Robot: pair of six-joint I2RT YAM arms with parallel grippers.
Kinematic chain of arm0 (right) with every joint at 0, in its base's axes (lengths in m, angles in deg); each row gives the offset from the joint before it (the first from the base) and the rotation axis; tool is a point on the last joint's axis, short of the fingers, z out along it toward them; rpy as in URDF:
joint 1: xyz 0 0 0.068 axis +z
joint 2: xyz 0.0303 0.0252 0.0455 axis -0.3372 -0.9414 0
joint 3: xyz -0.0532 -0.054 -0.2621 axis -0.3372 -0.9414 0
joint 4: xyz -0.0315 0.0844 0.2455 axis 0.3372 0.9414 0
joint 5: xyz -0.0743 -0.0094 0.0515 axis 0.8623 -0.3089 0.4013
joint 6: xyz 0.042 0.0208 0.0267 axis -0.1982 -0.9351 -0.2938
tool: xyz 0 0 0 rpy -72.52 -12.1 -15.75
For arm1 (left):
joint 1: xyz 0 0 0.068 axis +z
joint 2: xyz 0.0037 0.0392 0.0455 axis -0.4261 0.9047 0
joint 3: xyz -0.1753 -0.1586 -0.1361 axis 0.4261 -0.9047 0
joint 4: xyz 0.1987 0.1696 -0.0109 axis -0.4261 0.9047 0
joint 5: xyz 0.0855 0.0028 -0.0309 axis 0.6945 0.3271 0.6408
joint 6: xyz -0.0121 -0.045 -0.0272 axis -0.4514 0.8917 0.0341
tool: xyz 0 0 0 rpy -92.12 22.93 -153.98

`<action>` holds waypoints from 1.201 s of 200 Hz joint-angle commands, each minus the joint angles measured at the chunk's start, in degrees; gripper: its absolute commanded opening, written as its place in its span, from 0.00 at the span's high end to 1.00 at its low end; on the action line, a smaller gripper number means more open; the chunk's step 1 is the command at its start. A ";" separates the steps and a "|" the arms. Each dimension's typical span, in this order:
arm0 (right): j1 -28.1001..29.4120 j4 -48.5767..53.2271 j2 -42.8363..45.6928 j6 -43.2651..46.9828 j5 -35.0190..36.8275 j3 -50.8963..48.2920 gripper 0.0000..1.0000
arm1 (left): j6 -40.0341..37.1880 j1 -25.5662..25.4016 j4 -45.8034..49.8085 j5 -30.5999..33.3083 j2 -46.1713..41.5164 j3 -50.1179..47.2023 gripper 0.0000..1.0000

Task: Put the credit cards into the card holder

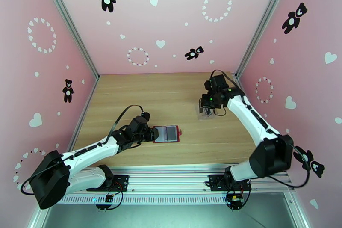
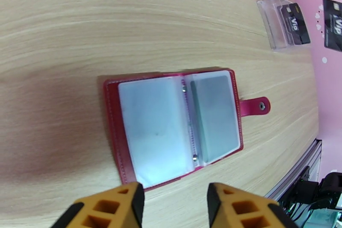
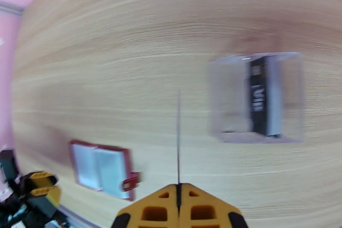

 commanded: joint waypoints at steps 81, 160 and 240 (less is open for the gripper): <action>18.83 -35.17 -7.45 -21.28 -16.59 -18.84 1.00 | 2.91 4.81 -4.89 -8.20 1.83 -3.78 0.62; 19.57 -41.03 -13.43 -22.78 -17.54 -21.88 1.00 | 2.93 4.81 -7.54 -9.89 8.39 -2.40 0.70; 19.57 -42.72 -15.07 -23.17 -17.51 -23.39 1.00 | 3.17 4.87 -8.02 -9.49 11.08 -2.25 0.71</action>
